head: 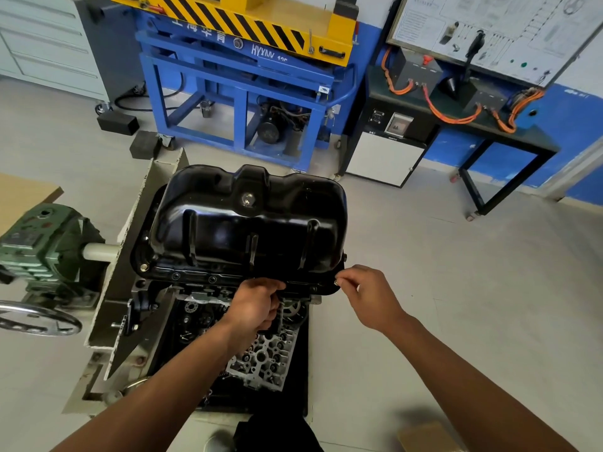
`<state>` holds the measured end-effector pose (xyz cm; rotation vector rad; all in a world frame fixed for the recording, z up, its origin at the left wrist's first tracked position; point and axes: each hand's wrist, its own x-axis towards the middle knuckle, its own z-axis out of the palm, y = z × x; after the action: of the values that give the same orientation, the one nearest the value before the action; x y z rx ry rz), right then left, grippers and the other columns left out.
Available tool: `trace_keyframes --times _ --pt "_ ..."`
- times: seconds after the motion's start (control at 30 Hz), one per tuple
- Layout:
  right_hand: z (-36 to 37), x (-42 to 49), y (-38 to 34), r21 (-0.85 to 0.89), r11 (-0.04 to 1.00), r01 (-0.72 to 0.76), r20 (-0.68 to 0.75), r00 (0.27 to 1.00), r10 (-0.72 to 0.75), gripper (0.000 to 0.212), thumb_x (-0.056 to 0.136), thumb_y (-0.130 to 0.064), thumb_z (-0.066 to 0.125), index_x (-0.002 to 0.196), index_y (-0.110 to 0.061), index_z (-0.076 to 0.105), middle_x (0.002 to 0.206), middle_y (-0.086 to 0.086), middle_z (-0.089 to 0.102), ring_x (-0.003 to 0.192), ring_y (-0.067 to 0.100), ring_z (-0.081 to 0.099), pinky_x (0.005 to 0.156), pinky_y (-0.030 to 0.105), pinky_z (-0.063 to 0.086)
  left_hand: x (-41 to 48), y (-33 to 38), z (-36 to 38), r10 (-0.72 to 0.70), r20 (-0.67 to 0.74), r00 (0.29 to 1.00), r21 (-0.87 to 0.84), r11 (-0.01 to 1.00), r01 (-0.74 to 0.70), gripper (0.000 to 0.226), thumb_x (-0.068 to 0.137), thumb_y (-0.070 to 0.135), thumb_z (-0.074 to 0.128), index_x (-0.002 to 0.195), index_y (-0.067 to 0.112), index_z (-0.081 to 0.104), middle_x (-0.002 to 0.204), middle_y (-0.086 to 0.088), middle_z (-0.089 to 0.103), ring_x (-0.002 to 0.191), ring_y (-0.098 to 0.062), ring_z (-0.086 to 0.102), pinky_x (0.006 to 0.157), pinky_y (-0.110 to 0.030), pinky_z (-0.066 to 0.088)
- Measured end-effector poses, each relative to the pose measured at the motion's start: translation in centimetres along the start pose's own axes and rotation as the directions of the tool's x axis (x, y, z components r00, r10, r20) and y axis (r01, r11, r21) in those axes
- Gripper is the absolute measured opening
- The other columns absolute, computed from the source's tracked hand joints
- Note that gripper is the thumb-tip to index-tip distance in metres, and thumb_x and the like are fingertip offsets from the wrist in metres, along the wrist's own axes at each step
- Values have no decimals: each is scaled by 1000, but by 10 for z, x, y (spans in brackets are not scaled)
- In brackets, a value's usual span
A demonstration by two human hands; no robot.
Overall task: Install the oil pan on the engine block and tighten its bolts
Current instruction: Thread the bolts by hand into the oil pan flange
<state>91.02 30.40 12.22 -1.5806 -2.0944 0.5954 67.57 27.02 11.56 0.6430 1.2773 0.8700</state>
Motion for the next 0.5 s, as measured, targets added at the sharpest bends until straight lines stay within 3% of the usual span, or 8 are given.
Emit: trace_keyframes --times 0.1,0.23,0.33,0.5 --pt "-3 -2 0 -154 986 69 86 995 -56 19 101 -19 56 102 -15 74 89 -6 62 78 11 57 74 26 47 4 0 3 18 -34 999 13 1000 -17 28 105 7 33 103 9 61 51 5 27 44 -11 17 41 -22 13" --pt "-6 -2 -3 -184 980 80 116 991 -59 21 102 -21 55 102 -14 75 87 -5 60 77 12 55 73 26 46 5 4 2 -4 -12 1000 -20 1000 4 24 104 7 35 96 8 58 52 5 26 44 -10 17 38 -22 13" --pt "-6 0 -7 -159 987 33 103 995 -16 21 101 -20 55 95 -12 74 81 0 61 76 17 57 74 33 48 10 14 2 -104 3 995 -142 984 104 27 105 10 35 90 6 57 51 5 30 39 -7 21 32 -19 15" --pt "-8 1 -9 -155 988 6 131 991 14 15 97 -22 61 93 -13 73 80 -7 58 72 8 54 70 24 46 17 28 -6 -251 59 966 -289 922 257 24 103 7 35 99 -4 56 44 5 34 31 -4 25 28 -15 14"
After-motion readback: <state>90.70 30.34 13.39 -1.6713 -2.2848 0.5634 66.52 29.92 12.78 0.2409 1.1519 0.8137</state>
